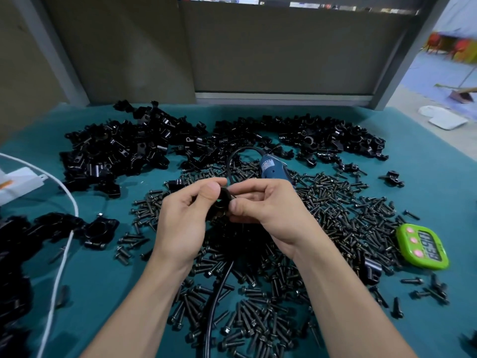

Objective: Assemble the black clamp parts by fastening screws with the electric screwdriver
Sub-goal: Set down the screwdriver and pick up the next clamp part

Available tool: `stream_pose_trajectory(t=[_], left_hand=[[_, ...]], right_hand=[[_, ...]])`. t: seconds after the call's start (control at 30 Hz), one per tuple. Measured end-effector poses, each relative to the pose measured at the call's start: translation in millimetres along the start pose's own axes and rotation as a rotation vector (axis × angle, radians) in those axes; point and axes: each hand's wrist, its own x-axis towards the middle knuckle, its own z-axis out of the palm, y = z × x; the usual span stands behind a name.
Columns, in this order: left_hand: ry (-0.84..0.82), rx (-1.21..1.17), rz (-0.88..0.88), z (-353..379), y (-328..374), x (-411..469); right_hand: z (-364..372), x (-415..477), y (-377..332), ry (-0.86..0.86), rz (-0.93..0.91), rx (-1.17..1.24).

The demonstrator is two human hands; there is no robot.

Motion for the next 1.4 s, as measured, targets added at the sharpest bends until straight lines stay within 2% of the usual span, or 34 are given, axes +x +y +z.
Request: stream_pose_trajectory(t=[0.4,0.57,0.67,0.8,0.9,0.97,1.03,1.07,1.13,1.2,1.4], left_hand=[[0.033,0.017,0.022,4,-2,-4],[0.048,-0.034,0.009,11,-4,-2],[0.016,-0.006,0.008,13,-2,-5],[-0.134,-0.127,-0.139,24,3,-16],[-0.160,-0.115,-0.112,31,3,-24],[-0.144,-0.005,-0.091,31,1,-25],[-0.141,0.129,-0.057,29,-3,-25],[-0.136,0.165,-0.046,29,-4,-25],[-0.113,0.186,-0.047,29,-5,-25],[-0.087,0.201,-0.041,28,-6,-24],[-0.070,0.206,-0.038,24,-7,-21]], right_hand=[[4,-4,-5,0.046,0.050,0.035],[7,-5,-7,0.108,0.061,-0.073],[6,-10,-10,0.164,0.033,-0.142],[4,-24,-9,0.290,-0.028,-0.115],[-6,-40,-10,0.291,-0.028,-0.077],[-31,-46,-14,0.422,-0.081,-0.250],[-66,-45,-20,0.648,-0.069,-0.601],[-80,-44,-24,0.694,-0.023,-0.777],[-96,-36,-22,0.633,0.097,-1.027],[-95,-28,-13,0.544,0.151,-1.151],[-88,-20,-2,0.529,0.095,-1.282]])
